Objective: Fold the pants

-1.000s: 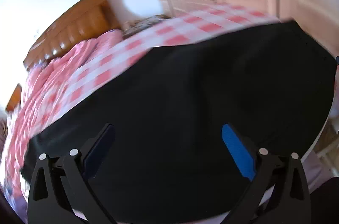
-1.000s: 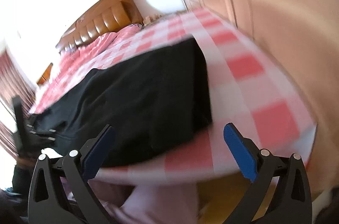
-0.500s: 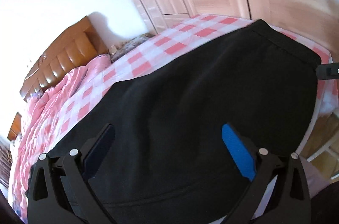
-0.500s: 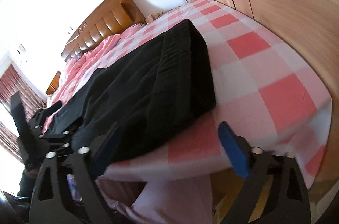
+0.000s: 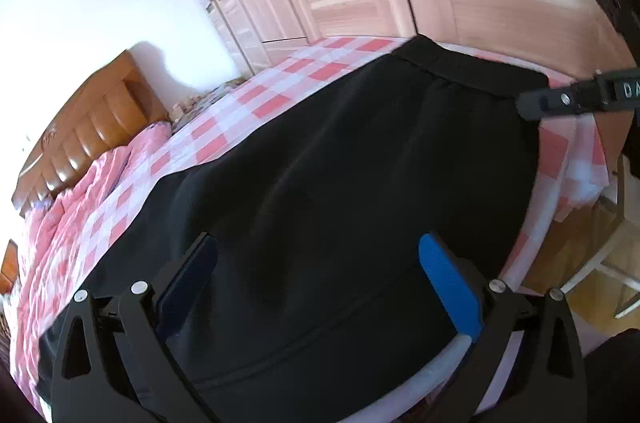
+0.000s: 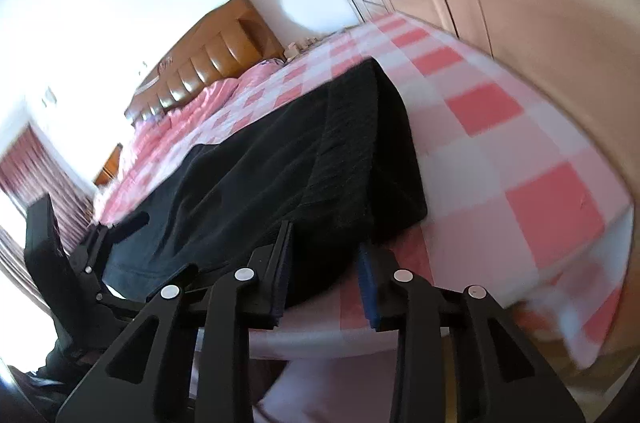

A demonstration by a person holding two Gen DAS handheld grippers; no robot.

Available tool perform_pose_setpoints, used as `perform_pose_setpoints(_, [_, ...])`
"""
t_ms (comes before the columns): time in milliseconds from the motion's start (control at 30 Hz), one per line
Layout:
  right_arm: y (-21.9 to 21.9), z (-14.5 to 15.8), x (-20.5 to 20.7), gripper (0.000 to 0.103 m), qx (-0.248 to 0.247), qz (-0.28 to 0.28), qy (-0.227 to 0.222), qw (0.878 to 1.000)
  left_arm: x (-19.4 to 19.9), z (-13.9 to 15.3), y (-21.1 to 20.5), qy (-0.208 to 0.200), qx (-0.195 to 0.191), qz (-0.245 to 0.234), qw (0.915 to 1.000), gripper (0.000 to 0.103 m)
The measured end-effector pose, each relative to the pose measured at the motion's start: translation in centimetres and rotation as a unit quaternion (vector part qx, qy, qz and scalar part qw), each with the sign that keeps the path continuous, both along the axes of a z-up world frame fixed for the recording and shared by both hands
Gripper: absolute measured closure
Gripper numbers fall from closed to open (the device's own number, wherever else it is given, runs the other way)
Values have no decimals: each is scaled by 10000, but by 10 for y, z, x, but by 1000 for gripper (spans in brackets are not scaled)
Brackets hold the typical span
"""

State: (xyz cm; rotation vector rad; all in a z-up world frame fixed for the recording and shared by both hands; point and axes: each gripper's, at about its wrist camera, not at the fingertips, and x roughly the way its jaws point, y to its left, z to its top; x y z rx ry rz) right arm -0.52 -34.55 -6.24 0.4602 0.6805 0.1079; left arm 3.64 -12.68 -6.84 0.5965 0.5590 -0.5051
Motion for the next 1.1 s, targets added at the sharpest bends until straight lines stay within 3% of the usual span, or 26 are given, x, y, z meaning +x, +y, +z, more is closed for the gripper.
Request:
perform_pose_setpoints(133, [14, 39, 7, 79, -646, 166, -572, 9961, 0, 9, -12, -237, -12, 3, 9997, 2])
perform_pose_setpoints(233, [19, 67, 10, 80, -998, 228, -927, 9904, -2, 33, -17, -630, -272, 30, 9976, 2])
perform_pose_setpoints(300, [6, 56, 16, 80, -897, 122, -781, 9928, 2, 39, -20, -614, -350, 17, 9975, 2])
perform_pose_setpoints(433, [-20, -6, 22, 80, -303, -148, 103, 9994, 20, 9, -32, -18, 161, -15, 9999, 2])
perform_pose_setpoints(600, [-26, -13, 21, 80, -211, -111, 47, 9997, 17, -1, -31, 77, 190, -168, 9996, 2])
perform_pose_setpoints(733, [-28, -17, 16, 80, -129, -153, 15, 9998, 19, 22, -35, 177, -181, -387, 9989, 2])
perform_pose_setpoints(867, [-25, -15, 17, 80, -152, -188, 6, 9997, 59, 47, -58, 748, -674, -648, 9928, 2])
perform_pose_setpoints(967, [-25, -16, 16, 80, -120, -196, -18, 9997, 121, 47, -82, 1606, -907, -526, 9814, 2])
perform_pose_setpoints(1000, [-26, -17, 16, 80, -102, -196, -24, 9998, 134, 45, -90, 1850, -951, -529, 9767, 3])
perform_pose_setpoints(1100, [-27, -18, 15, 80, -54, -189, -50, 9998, 166, 24, -120, 2866, -1016, -905, 9483, 3])
